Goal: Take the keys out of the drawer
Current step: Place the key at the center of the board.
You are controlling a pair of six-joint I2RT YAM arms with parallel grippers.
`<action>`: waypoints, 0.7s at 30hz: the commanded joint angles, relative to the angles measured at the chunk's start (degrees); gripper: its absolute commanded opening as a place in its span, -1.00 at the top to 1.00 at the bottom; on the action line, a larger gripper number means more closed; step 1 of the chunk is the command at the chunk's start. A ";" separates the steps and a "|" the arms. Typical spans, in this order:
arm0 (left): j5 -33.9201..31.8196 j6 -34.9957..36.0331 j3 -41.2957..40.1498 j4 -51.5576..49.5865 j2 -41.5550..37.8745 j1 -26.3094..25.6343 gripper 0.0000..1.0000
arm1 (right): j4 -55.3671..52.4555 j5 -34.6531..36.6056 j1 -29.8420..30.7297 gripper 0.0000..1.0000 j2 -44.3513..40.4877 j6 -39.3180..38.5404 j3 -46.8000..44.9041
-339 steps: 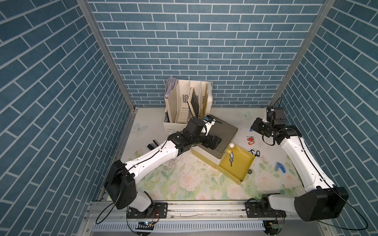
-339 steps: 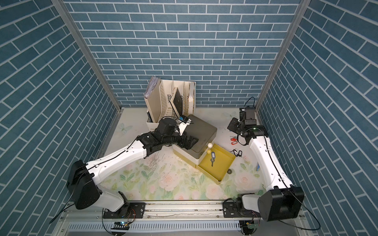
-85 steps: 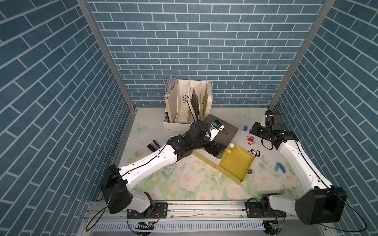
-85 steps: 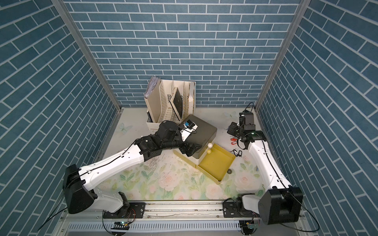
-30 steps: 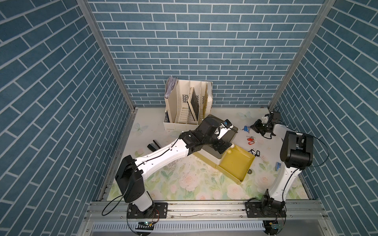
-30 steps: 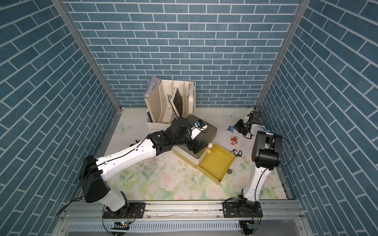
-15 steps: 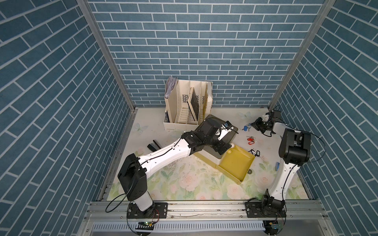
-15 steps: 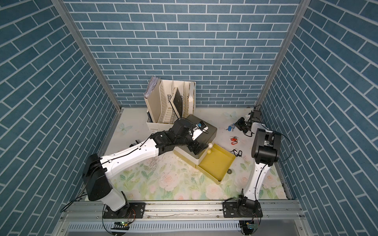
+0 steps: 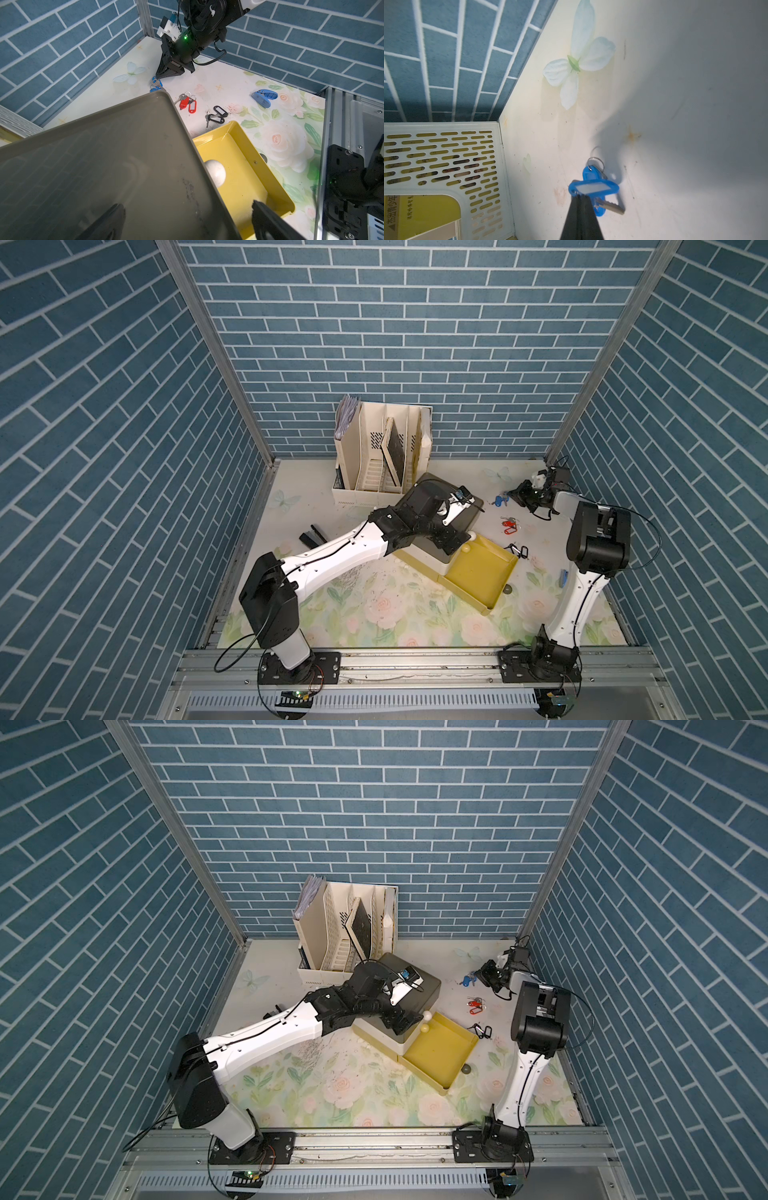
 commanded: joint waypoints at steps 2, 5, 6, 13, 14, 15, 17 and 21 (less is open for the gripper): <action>0.37 0.15 0.10 -0.39 -0.08 -0.35 -1.00 | -0.58 0.98 0.02 1.00 2.86 1.11 -1.20; 0.37 0.23 0.44 -0.66 0.16 -0.33 -0.99 | -0.08 0.97 0.00 1.00 3.20 1.65 -1.24; 0.37 0.23 0.56 -0.65 0.29 -0.35 -0.99 | 0.18 0.97 0.05 1.00 3.20 1.72 -1.29; 0.95 -0.03 0.82 -0.73 0.70 -0.33 -1.00 | 0.71 0.81 0.05 1.00 3.03 1.98 -0.39; 0.99 -0.03 0.84 -0.70 0.72 -0.32 -0.99 | 0.55 0.72 0.00 1.00 3.11 2.03 -0.26; 0.99 -0.02 0.83 -0.72 0.70 -0.30 -1.00 | 0.45 0.83 -0.04 1.00 3.19 2.05 0.01; 0.99 -0.12 0.92 -0.78 0.64 -0.35 -0.99 | 0.19 1.19 -0.18 1.00 3.33 1.96 0.34; 1.17 -0.36 1.00 -0.98 0.57 -0.33 -0.99 | 0.86 1.54 -0.69 1.00 2.14 2.30 -0.65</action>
